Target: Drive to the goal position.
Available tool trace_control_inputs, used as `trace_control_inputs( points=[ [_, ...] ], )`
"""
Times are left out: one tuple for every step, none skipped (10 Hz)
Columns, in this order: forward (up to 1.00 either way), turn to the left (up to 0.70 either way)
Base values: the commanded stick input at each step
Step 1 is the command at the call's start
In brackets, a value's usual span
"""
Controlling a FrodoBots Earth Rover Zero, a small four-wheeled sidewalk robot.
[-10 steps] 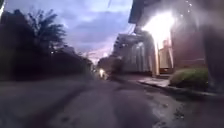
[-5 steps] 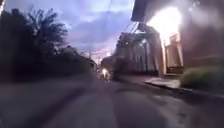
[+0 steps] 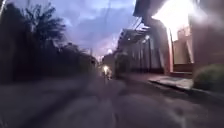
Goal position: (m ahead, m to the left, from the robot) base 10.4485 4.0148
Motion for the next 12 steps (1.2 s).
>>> trace_control_inputs(
  points=[
    [0.7,0.0],
    [0.7,0.0],
    [0.7,0.0],
    [0.7,0.0],
    [0.7,0.0],
    [0.7,0.0],
    [0.7,0.0],
    [0.7,0.0],
    [0.7,0.0],
    [0.7,0.0],
    [0.7,0.0],
    [0.7,0.0]
  ],
)
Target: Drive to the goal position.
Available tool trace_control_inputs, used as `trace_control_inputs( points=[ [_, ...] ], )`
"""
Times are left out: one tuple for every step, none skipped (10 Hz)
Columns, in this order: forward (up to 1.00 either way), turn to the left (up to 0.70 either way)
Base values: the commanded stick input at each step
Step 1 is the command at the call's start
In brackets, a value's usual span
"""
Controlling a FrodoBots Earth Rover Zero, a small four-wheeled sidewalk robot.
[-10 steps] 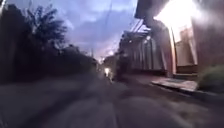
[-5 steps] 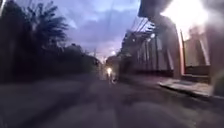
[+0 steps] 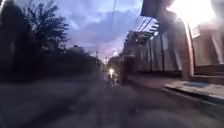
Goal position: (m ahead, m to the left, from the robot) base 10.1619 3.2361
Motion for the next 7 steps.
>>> trace_control_inputs(
  points=[
    [0.7,0.0],
    [0.7,0.0],
    [0.7,0.0],
    [0.7,0.0],
    [0.7,0.0],
    [0.7,0.0],
    [0.7,-0.06]
  ],
)
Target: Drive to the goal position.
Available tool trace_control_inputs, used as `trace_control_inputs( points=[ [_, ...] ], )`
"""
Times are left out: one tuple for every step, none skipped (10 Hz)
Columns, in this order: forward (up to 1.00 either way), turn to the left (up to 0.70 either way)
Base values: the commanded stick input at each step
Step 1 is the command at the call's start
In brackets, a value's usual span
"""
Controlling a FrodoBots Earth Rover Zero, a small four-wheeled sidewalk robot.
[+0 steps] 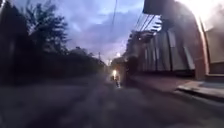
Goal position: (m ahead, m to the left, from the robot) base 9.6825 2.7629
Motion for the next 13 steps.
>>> trace_control_inputs(
  points=[
    [0.7,-0.24],
    [0.7,-0.35],
    [0.7,-0.35],
    [0.7,-0.35],
    [0.7,-0.35],
    [0.7,-0.35],
    [0.7,-0.35],
    [0.7,-0.35],
    [0.7,-0.35],
    [0.7,-0.01],
    [0.7,0.0],
    [0.7,0.0],
    [0.7,0.0]
  ],
)
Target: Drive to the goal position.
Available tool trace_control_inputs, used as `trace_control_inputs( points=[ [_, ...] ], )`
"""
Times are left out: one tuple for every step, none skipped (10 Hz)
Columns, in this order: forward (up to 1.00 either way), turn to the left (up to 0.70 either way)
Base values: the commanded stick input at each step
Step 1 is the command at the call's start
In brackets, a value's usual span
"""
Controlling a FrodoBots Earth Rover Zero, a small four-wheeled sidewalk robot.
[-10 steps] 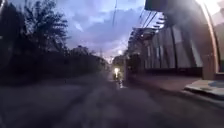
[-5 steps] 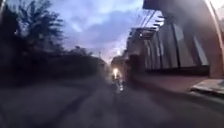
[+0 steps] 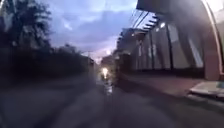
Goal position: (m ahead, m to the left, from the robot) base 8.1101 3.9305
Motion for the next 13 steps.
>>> trace_control_inputs(
  points=[
    [0.7,0.0],
    [0.7,0.0],
    [0.7,0.0],
    [0.7,0.0],
    [0.7,0.0],
    [0.7,0.0],
    [0.42,0.0],
    [0.7,0.0],
    [0.7,0.0],
    [0.7,0.0],
    [0.7,0.0],
    [0.7,0.0],
    [0.7,0.0]
  ],
)
